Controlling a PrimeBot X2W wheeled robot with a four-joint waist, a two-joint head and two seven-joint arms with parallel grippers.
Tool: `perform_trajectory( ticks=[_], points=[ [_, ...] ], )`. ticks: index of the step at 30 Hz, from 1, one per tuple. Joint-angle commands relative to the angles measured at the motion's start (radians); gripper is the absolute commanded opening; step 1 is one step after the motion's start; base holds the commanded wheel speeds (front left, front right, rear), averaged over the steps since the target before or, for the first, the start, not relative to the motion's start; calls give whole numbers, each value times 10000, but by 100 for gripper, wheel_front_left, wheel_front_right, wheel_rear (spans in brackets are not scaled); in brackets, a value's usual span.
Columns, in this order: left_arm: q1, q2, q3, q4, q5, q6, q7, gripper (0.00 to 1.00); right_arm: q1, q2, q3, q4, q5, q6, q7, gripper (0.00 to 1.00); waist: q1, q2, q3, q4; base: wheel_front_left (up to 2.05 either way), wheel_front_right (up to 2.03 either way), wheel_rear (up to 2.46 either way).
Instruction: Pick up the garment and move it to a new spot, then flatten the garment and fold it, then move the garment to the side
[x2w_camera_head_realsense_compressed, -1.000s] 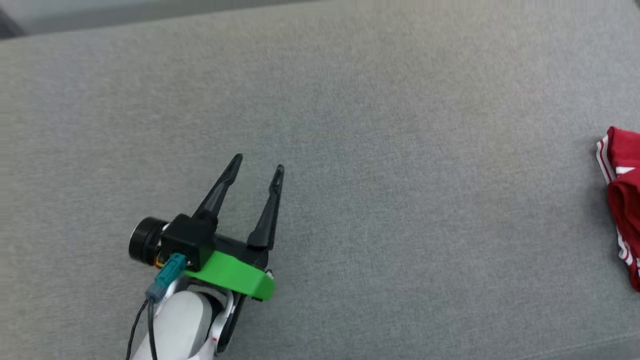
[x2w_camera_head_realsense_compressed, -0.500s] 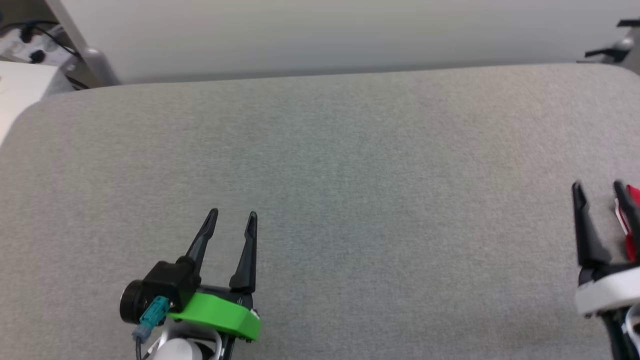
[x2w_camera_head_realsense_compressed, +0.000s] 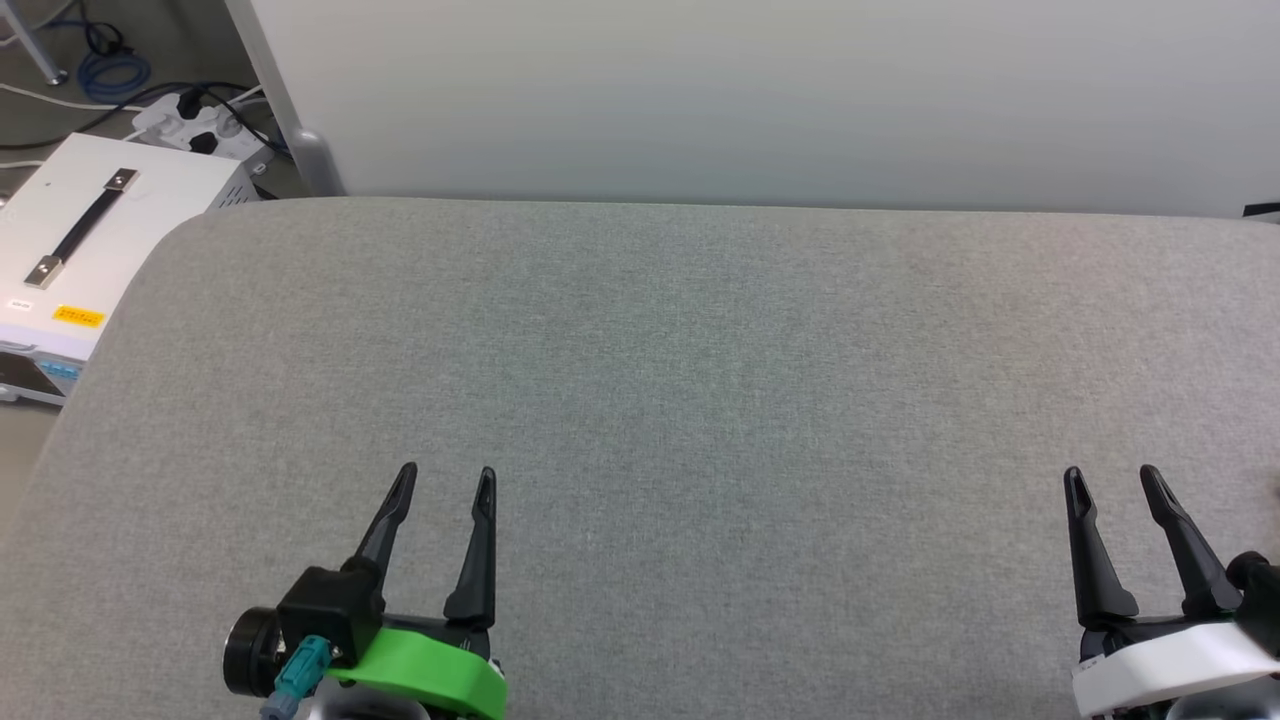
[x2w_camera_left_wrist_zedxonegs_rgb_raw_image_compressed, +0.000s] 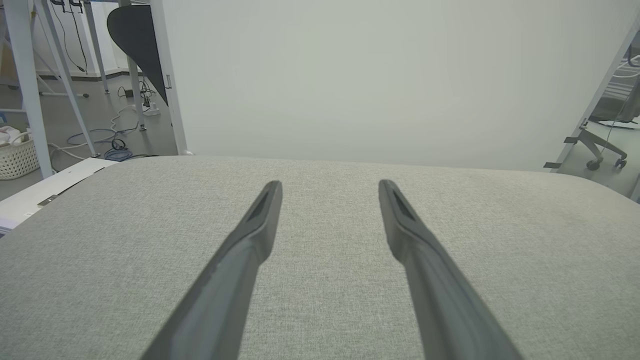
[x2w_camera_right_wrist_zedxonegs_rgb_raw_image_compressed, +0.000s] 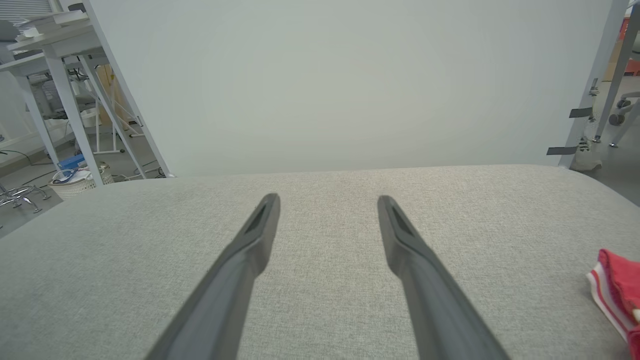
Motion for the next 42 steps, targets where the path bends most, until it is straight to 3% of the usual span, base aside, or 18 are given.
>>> perform_trajectory(
  ticks=[1,22,23,42],
  points=[
    [117,-61,-19,20,53,-66,-57,100,21,22,-26,95,-17,-7,-93,100,1,0,-37,24,0,0,0],
    [81,-88,86,28,-147,-149,-57,100,-147,123,83,450,-3,-7,-206,100,1,0,-102,-98,0,0,0],
    [1,-44,68,24,-67,-114,3,0,-28,102,90,433,11,0,-114,0,1,0,-104,-99,0,0,0],
    [-51,-45,183,-55,164,42,349,0,-129,277,87,354,-424,-1,217,0,1,0,-135,-162,0,0,0]
  ],
)
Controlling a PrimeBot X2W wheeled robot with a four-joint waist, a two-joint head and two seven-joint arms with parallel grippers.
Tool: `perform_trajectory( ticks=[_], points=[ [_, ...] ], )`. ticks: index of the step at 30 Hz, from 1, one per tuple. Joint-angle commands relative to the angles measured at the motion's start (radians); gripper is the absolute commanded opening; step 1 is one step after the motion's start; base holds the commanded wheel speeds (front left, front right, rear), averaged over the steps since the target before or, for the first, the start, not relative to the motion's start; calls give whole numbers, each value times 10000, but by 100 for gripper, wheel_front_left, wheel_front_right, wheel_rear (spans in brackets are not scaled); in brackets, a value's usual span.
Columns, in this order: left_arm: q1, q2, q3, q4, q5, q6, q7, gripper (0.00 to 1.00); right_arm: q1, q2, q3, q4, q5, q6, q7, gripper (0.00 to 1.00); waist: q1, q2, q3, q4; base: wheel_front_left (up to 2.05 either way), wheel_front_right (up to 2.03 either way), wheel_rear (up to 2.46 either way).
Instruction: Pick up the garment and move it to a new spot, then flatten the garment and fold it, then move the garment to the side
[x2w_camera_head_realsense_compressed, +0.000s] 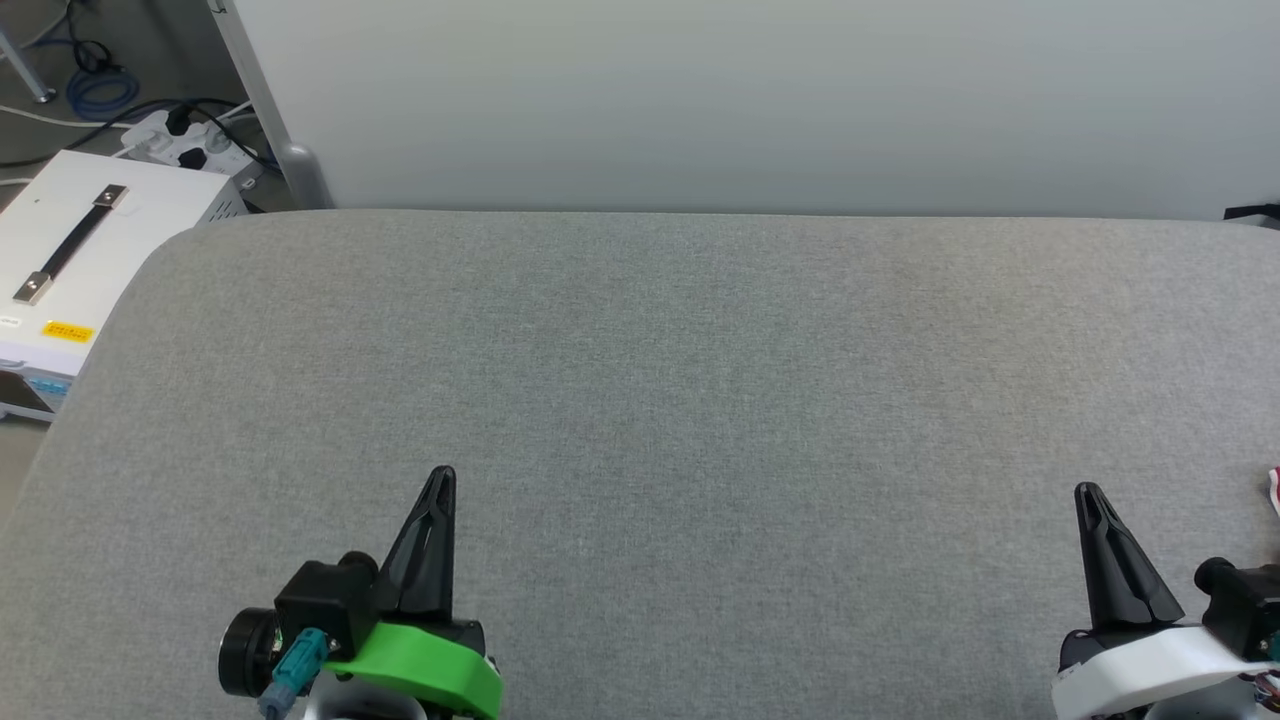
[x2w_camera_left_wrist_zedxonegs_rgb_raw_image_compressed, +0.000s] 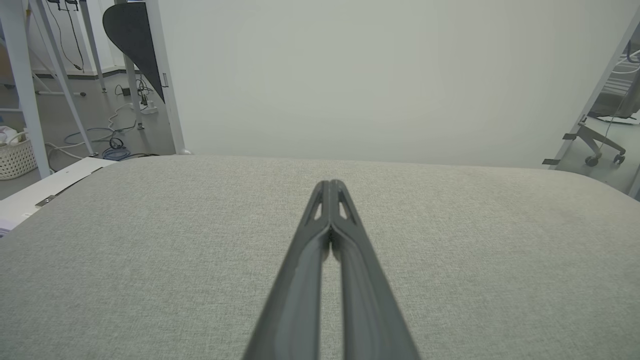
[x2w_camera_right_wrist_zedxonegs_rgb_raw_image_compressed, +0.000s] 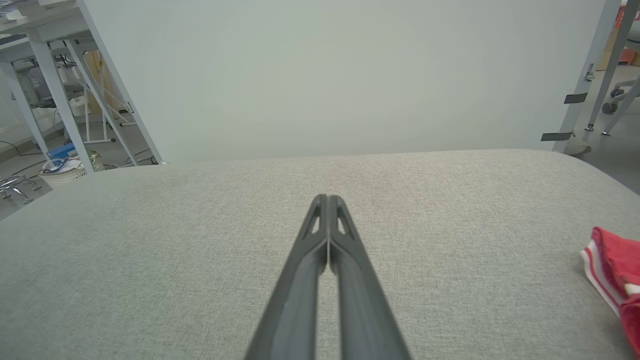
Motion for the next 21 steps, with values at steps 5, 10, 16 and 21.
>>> perform_trajectory(
  ticks=[5,10,16,21],
  points=[
    [-55,-9,88,-62,175,111,152,0,-135,82,-9,-80,-236,-1,151,0,1,0,-10,-21,0,0,0],
    [-70,-11,125,-86,247,159,254,0,-167,136,-11,-104,-372,-2,252,0,1,0,-20,-40,0,0,0],
    [-86,-13,168,-113,330,215,374,0,-204,198,-14,-132,-530,-2,370,0,1,0,-31,-63,0,0,0],
    [-100,-15,206,-137,401,263,476,0,-236,252,-16,-156,-666,-2,470,0,1,0,-41,-82,0,0,0]
  ],
)
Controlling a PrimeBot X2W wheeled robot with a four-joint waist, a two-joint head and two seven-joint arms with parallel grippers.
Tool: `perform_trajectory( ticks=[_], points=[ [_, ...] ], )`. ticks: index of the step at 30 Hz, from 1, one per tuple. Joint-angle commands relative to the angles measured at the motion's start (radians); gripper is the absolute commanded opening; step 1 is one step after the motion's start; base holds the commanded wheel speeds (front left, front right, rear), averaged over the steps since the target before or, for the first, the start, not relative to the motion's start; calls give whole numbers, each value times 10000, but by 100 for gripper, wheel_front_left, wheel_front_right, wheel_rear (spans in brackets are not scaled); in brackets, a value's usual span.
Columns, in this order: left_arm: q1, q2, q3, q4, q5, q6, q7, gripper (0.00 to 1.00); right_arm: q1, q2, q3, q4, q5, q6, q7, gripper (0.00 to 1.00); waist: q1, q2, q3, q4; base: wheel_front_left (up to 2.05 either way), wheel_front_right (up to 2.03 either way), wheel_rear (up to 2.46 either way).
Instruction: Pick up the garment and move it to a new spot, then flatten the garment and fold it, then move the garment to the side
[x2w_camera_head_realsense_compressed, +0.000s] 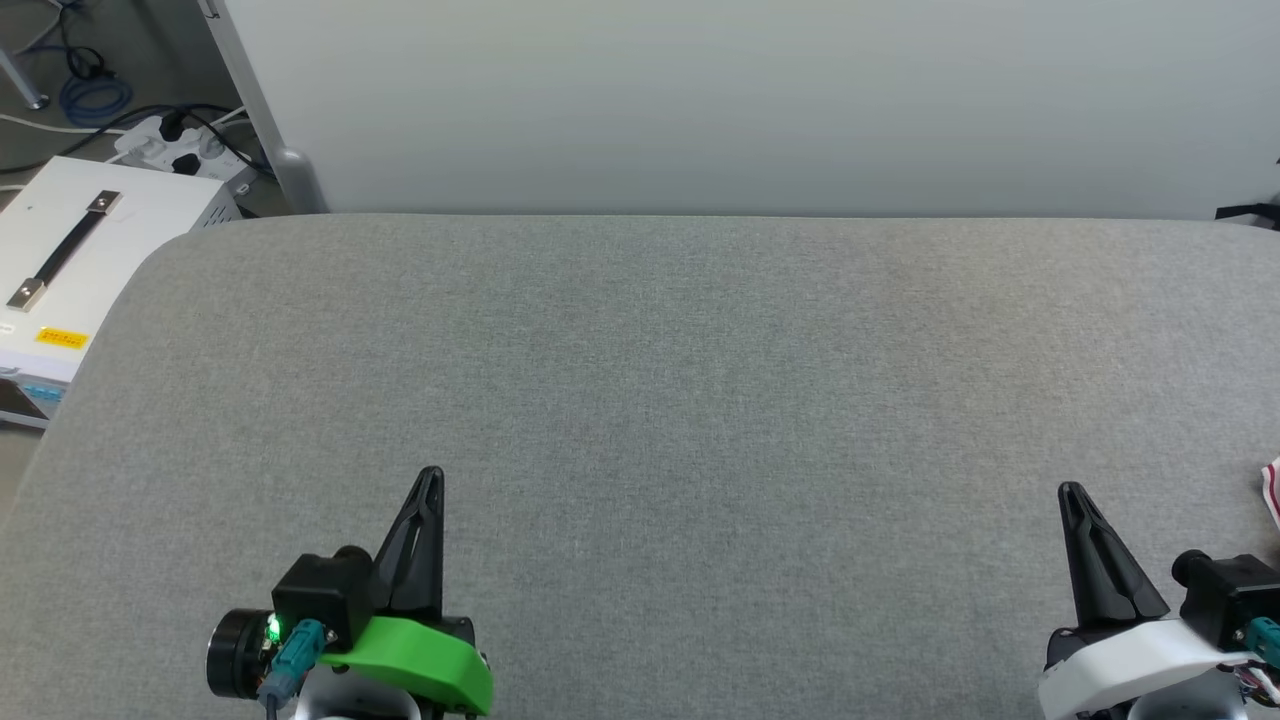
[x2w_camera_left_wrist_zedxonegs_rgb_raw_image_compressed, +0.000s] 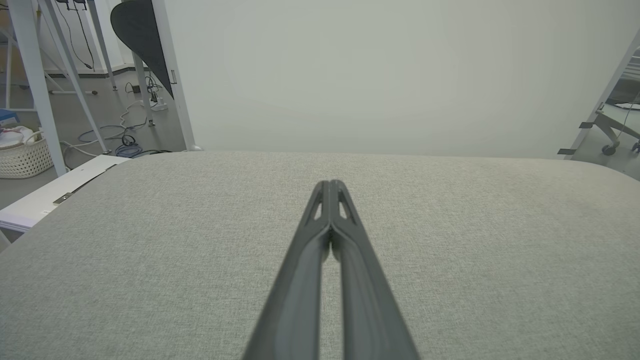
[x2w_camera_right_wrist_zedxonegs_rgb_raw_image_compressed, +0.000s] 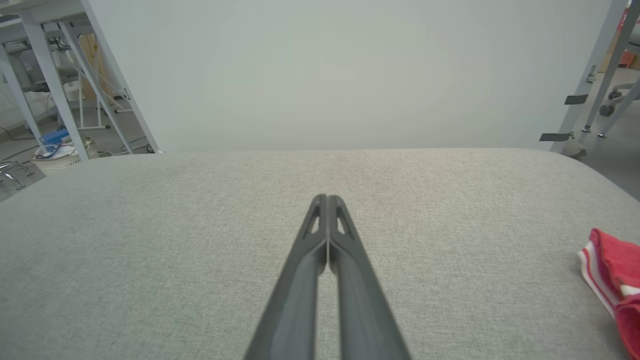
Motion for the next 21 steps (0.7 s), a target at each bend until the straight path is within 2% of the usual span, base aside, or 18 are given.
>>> perform_trajectory(
  ticks=[1,21],
  points=[
    [-94,-15,37,-58,128,87,61,0,-185,47,-12,-60,-151,-2,51,0,0,-1,-3,-5,0,0,0],
    [-150,-23,182,-151,406,274,461,0,-310,257,-21,-154,-681,-3,445,0,0,-1,-41,-81,0,0,0]
  ],
)
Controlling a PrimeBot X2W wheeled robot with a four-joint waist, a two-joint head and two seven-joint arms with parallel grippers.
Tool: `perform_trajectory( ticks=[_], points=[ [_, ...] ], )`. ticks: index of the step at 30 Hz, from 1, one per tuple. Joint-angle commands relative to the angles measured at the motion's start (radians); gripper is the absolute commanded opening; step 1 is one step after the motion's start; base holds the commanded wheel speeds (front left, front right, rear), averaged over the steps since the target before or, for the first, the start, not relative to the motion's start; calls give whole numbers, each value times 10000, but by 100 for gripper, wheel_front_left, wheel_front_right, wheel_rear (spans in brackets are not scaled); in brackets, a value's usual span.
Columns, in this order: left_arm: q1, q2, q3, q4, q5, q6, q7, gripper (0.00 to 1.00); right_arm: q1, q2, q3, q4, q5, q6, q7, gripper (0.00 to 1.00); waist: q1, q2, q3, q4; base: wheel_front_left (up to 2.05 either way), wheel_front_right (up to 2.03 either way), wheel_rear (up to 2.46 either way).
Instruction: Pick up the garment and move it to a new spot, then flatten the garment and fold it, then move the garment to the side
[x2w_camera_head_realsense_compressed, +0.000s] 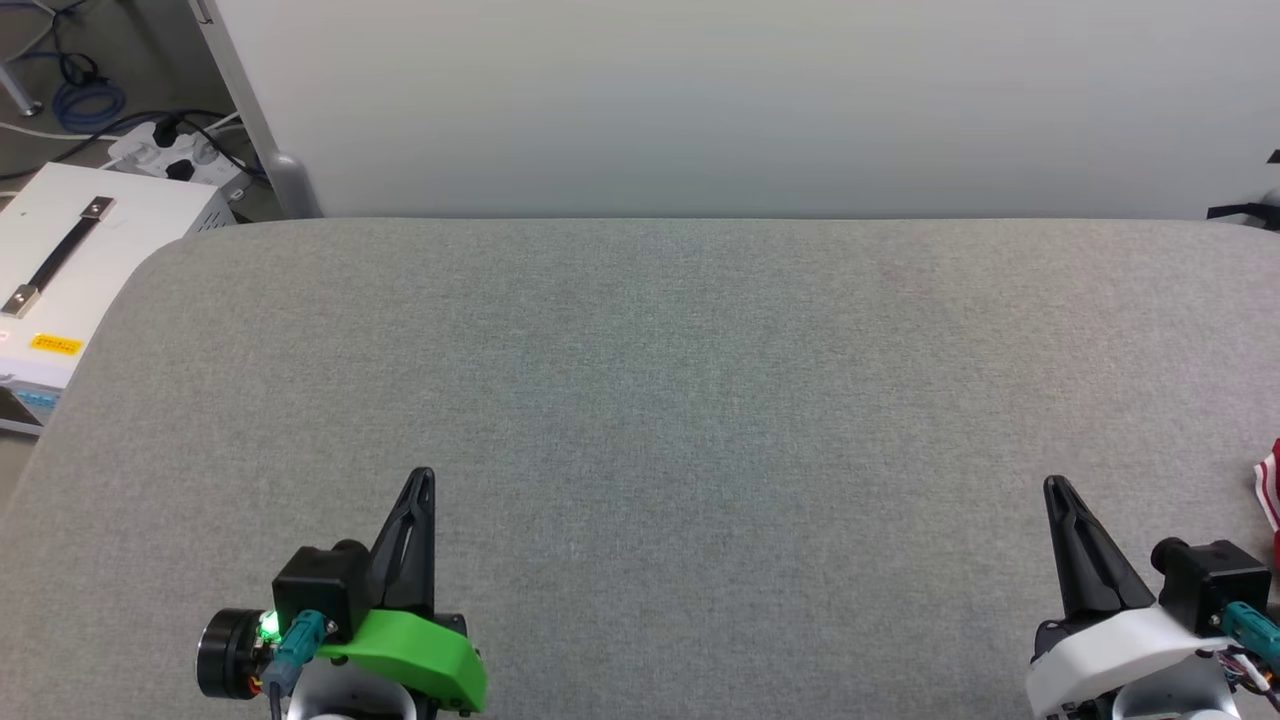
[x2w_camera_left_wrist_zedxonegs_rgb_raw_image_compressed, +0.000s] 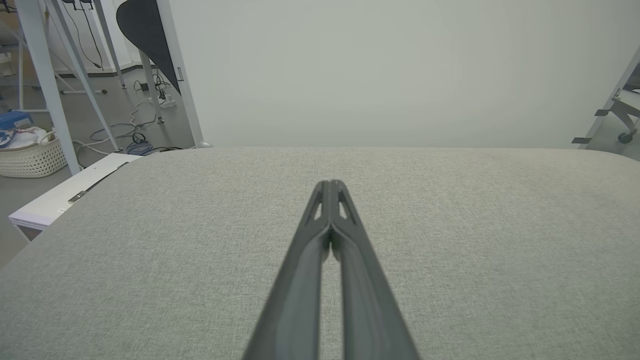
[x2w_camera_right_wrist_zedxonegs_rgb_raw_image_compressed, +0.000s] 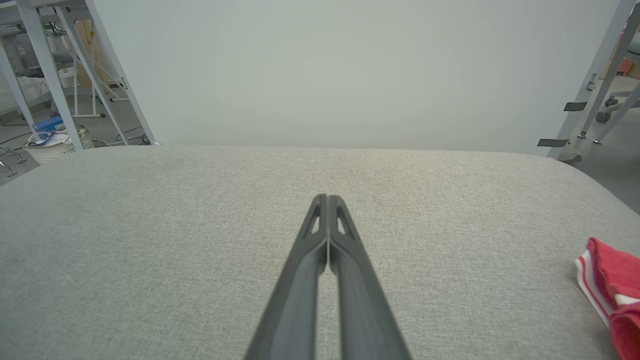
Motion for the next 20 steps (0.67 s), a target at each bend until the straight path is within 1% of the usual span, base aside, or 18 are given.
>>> perform_trajectory(
  ticks=[1,20],
  points=[
    [-143,-24,62,-58,111,98,51,0,-166,61,-17,-67,-161,-4,77,0,0,-1,-3,-5,0,0,0],
    [-196,-32,199,-146,375,275,430,0,-284,260,-25,-155,-662,-5,450,0,0,-1,-39,-76,0,0,0]
  ],
)
